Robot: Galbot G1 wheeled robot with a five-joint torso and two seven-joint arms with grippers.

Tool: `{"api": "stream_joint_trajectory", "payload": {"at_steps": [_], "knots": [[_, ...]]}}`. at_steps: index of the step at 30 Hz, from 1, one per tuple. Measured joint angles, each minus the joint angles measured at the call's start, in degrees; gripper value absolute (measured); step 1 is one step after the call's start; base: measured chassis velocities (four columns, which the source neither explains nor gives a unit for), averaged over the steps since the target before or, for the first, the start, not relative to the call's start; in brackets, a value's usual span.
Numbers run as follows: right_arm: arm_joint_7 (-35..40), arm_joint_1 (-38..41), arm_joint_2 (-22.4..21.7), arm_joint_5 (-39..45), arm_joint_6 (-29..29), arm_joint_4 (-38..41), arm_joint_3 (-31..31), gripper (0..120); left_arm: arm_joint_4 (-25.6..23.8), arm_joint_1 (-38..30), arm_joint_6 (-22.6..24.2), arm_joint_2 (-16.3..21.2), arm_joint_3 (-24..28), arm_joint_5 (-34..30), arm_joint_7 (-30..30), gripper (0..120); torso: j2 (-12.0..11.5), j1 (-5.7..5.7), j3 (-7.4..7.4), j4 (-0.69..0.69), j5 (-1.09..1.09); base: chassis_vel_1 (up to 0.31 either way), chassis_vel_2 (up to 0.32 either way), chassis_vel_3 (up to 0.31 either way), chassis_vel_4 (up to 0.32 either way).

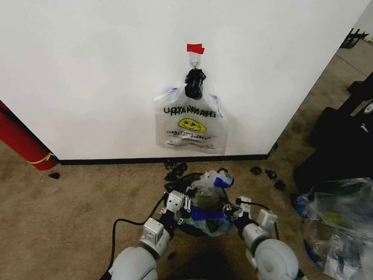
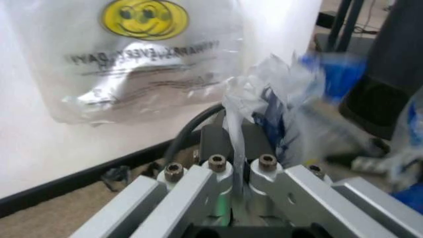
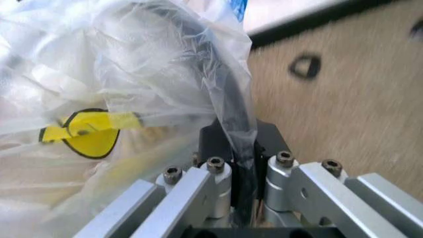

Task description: Pick up the garbage bag from the wall and place it over the trash bin.

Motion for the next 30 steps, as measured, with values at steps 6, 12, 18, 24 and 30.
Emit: {"api": "stream_joint_trajectory", "payload": {"at_steps": [6, 12, 18, 24, 30], "knots": [[-3.58, -1.76, -0.94, -3.18, 2.25, 1.70, 3.99, 1, 0.51, 0.95, -0.37, 0.26, -2.85, -0.18, -1.70, 0, 0.00, 0.00, 0.00, 0.01, 0.01, 0.000, 0.000, 0.000, 0.000], [-4.55, -2.59, -1.22, -3.98, 1.82, 3.32, 5.60, 1, 2.04, 1.04, -0.97, 0.37, -4.03, -0.27, -3.06, 0, 0.00, 0.00, 0.00, 0.01, 0.01, 0.000, 0.000, 0.000, 0.000], [-6.47, -3.34, -1.31, -4.88, 1.14, 4.56, 6.88, 1, 2.54, 1.45, -0.84, 0.96, -4.95, -0.34, -3.93, 0, 0.00, 0.00, 0.00, 0.01, 0.01, 0.000, 0.000, 0.000, 0.000], [-6.88, -3.62, -0.71, -6.05, 1.95, 4.97, 6.88, 1, -1.00, 3.67, 1.04, 2.08, -4.93, -0.98, -1.82, 10, 0.00, 0.00, 0.01, 0.01, 0.01, 0.000, 0.000, 0.000, 0.000], [-8.71, -2.31, -0.67, -11.15, 6.71, 2.07, 6.92, 1, -4.94, 5.16, 1.46, 3.34, -5.38, -0.95, 2.34, 31, 0.00, 0.00, 0.00, 0.01, 0.02, 0.000, 0.000, 0.000, 0.000]]}}
